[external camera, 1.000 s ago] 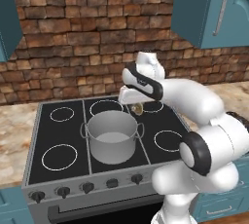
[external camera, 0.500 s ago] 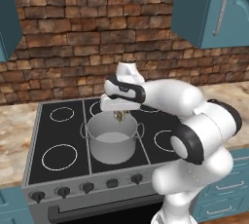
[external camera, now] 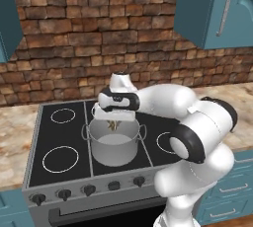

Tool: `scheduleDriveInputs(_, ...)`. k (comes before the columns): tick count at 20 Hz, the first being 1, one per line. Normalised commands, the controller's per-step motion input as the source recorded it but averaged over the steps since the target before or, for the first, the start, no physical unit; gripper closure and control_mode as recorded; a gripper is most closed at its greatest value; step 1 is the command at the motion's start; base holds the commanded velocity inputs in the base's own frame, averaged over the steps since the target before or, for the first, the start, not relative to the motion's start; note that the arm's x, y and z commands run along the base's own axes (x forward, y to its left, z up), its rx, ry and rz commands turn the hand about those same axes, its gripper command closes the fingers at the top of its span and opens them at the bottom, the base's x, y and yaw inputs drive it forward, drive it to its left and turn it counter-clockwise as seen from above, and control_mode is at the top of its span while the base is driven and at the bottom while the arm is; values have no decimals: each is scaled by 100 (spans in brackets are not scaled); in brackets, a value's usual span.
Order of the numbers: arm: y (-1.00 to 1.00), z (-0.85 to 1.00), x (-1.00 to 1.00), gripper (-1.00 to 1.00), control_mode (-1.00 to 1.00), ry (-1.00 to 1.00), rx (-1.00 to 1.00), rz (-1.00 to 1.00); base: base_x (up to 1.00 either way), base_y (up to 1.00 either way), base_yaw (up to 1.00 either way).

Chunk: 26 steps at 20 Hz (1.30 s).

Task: Put the cucumber and mushroom in the pot. Retrieve the spatula and lightly stir the vegetables in the pot.

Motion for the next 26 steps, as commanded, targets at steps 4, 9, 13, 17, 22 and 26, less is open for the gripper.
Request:
scheduleDriveInputs(4, 14, -19, -9, 100, -100, 0, 0, -7, 0, 0, 0)
scheduleDriveInputs(9, 0, -23, -1, 100, -100, 1, 0, -3, 0, 0, 0)
scheduleDriveInputs(13, 1, -15, 0, 100, -100, 1, 0, -5, 0, 0, 0)
scheduleDriveInputs(17, 12, -8, 0, -100, -100, 0, 0, -5, 0, 0, 0)
scheduleDriveInputs(22, 3, 1, -9, -100, -100, 4, 0, -1, 0, 0, 0)
scheduleDriveInputs(26, 0, 14, -40, -100, -100, 0, 0, 0, 0, 0, 0)
